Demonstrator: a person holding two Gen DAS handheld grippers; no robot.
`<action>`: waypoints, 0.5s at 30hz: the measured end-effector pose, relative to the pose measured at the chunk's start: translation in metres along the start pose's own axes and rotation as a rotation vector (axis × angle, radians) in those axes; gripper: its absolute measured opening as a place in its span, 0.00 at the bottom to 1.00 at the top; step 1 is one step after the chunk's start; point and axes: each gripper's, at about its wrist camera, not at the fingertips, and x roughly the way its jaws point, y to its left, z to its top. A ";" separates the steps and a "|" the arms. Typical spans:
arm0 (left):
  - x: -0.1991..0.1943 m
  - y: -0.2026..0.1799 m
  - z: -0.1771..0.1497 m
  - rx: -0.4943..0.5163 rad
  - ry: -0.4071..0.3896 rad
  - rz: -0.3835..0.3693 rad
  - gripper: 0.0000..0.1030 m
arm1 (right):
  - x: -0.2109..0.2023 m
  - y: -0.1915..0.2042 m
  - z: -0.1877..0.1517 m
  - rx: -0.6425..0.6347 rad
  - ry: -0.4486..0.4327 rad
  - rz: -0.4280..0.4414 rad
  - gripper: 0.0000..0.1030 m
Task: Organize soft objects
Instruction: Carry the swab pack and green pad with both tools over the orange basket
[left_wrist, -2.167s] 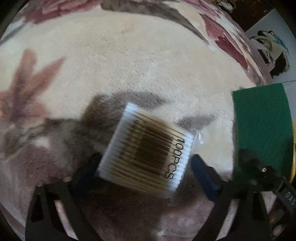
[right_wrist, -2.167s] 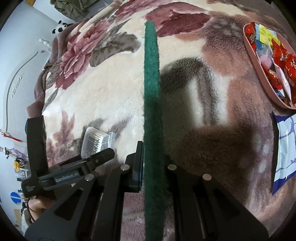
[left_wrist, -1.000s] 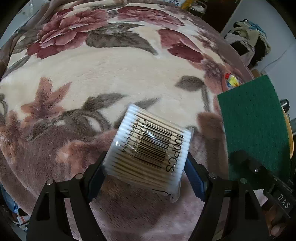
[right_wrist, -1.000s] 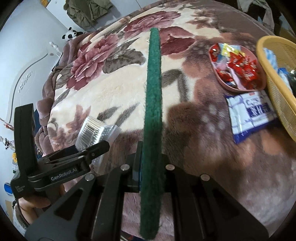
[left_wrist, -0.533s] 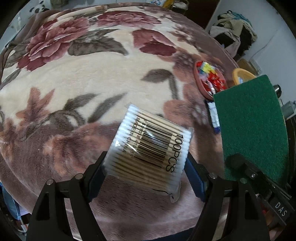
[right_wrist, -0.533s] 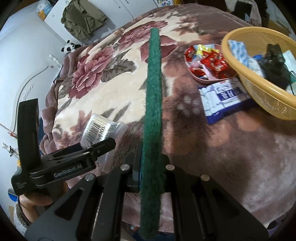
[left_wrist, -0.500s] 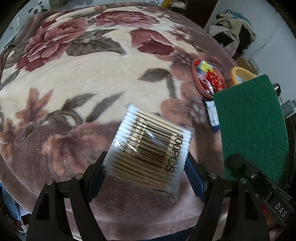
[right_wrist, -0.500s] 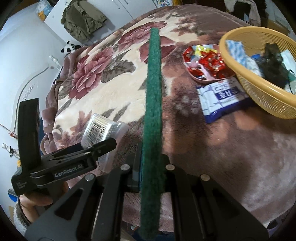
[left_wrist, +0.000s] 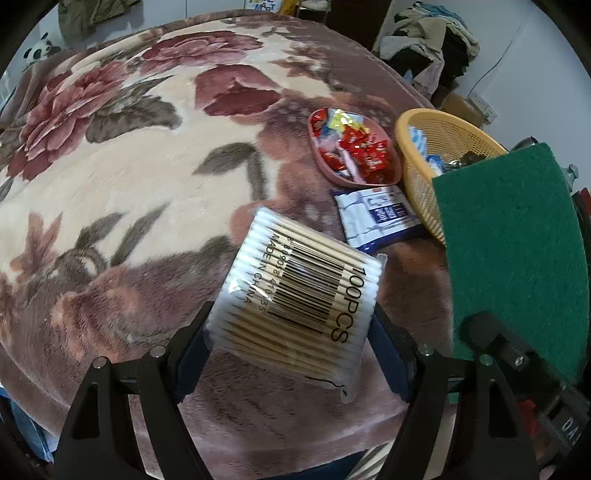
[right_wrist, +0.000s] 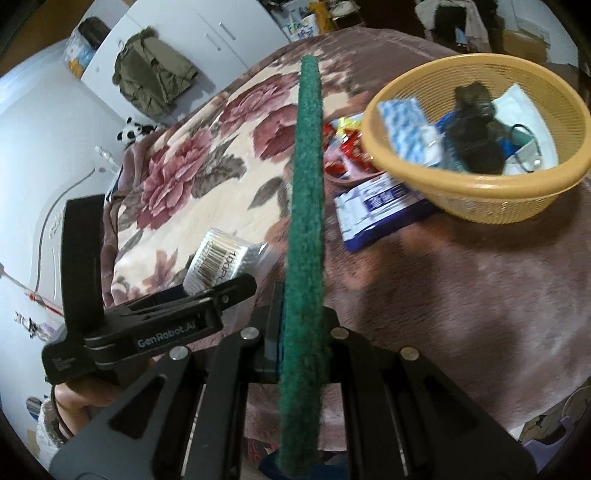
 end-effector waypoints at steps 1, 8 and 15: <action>0.000 -0.004 0.002 0.001 0.001 0.000 0.78 | -0.003 -0.004 0.002 0.008 -0.007 0.002 0.08; 0.000 -0.025 0.028 -0.001 -0.007 -0.011 0.78 | -0.022 -0.024 0.028 0.026 -0.051 -0.001 0.08; 0.018 -0.033 0.061 -0.020 0.034 0.019 0.78 | -0.020 -0.025 0.055 0.009 -0.029 -0.035 0.08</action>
